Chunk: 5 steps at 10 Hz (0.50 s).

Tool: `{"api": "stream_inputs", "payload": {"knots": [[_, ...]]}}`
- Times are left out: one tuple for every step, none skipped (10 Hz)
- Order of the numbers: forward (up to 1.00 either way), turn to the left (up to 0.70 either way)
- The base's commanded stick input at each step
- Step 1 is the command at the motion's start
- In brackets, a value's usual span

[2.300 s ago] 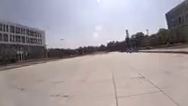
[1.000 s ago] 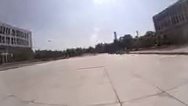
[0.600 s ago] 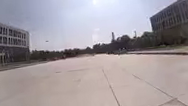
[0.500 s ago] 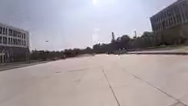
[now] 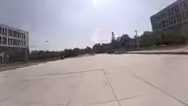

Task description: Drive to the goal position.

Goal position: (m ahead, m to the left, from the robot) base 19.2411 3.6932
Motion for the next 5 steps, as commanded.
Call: {"api": "stream_inputs", "payload": {"knots": [[0.7, 0.0], [0.7, 0.0], [0.7, 0.0], [0.7, 0.0], [0.7, 0.0]]}}
